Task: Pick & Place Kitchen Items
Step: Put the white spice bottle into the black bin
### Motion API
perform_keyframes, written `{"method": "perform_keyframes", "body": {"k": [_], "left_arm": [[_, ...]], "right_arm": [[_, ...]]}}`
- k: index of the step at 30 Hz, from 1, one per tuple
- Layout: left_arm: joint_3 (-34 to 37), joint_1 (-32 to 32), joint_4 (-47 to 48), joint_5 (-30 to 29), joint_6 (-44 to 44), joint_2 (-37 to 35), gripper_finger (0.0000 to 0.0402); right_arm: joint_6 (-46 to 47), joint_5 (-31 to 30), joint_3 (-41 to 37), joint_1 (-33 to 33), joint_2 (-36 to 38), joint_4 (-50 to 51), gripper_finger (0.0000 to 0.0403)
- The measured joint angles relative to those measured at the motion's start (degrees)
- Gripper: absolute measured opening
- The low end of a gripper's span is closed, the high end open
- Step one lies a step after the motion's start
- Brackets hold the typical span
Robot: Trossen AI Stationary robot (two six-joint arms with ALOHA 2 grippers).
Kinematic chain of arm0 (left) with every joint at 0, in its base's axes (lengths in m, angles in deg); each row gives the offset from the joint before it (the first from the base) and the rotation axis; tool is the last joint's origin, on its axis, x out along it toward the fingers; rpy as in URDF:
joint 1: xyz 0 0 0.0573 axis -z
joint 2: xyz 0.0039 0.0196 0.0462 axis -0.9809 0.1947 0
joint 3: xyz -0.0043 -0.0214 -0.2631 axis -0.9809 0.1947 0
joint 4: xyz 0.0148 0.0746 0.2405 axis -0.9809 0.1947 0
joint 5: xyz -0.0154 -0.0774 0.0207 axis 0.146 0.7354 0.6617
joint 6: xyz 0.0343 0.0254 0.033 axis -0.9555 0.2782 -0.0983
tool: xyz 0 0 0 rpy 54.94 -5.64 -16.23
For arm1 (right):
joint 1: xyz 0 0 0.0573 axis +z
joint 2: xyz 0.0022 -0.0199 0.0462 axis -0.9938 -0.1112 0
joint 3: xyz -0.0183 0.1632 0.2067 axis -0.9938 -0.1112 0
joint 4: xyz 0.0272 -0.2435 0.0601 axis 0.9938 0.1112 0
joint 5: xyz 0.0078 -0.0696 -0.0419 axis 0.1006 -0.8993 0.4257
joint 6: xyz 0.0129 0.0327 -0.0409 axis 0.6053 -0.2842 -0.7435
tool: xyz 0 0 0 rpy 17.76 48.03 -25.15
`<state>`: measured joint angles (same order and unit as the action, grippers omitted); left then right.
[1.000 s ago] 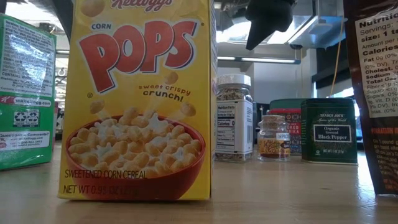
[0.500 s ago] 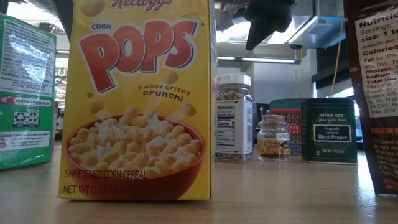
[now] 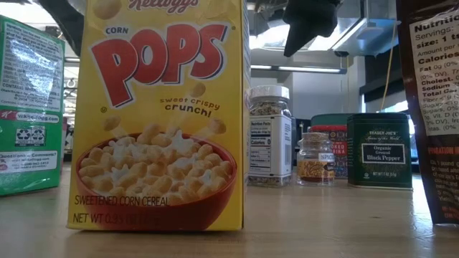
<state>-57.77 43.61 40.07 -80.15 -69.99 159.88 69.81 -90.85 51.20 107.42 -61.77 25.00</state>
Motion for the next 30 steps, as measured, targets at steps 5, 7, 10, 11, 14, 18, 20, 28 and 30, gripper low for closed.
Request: {"method": "perform_keyframes", "body": {"k": [5,7,10,11,14,18,20,28,30], "left_arm": [[0.0,1.2,4.5,7.3,1.3,-5.8,0.0151],[0.0,2.2,6.4,9.1,1.4,-7.7,0.0152],[0.0,4.3,8.4,11.1,0.8,-10.1,0.0152],[0.0,5.3,8.9,11.6,0.6,-10.7,0.0151],[0.0,8.0,10.1,12.8,-0.4,-12.5,0.015],[0.0,12.4,11.2,13.1,-4.4,-14.3,0.0153],[0.0,14.4,11.6,13.1,-6.2,-14.9,0.0156],[0.0,18.6,10.9,12.8,-10.3,-15.0,0.0184],[0.0,18.6,10.8,12.8,-9.2,-15.0,0.0197]], "right_arm": [[0.1,-3.4,0.0,1.3,0.0,0.0,0.0226],[0.8,-4.1,0.0,1.7,0.0,0.1,0.0226],[1.8,-4.3,0.0,2.3,0.0,0.2,0.0226],[2.1,-4.3,0.0,2.6,0.0,0.2,0.0226],[2.6,-4.3,0.0,3.4,0.0,0.2,0.0226],[2.6,-3.9,0.0,4.2,0.0,0.2,0.0226],[2.6,-3.9,0.0,4.5,0.0,0.2,0.0226],[3.0,-3.7,0.0,4.5,0.0,0.2,0.0227],[3.2,-3.7,0.0,4.5,0.0,0.2,0.0227]]}}
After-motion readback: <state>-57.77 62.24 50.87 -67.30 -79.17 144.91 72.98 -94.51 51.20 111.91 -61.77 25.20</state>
